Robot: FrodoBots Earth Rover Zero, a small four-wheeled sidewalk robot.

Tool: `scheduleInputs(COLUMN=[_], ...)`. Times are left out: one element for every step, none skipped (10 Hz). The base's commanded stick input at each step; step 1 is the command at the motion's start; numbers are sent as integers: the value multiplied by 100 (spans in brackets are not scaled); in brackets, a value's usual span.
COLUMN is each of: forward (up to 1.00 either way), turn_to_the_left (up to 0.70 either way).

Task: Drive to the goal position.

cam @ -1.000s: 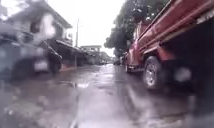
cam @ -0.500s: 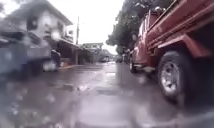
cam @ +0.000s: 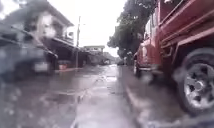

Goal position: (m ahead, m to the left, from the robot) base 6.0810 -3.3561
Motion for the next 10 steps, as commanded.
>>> scheduleInputs(forward=[100, 100, 100, 100, 100, 100, 100, 100, 100, 100], turn_to_the_left=[0, 0, 0, 0, 0, 0, 0, 0, 0, 0])
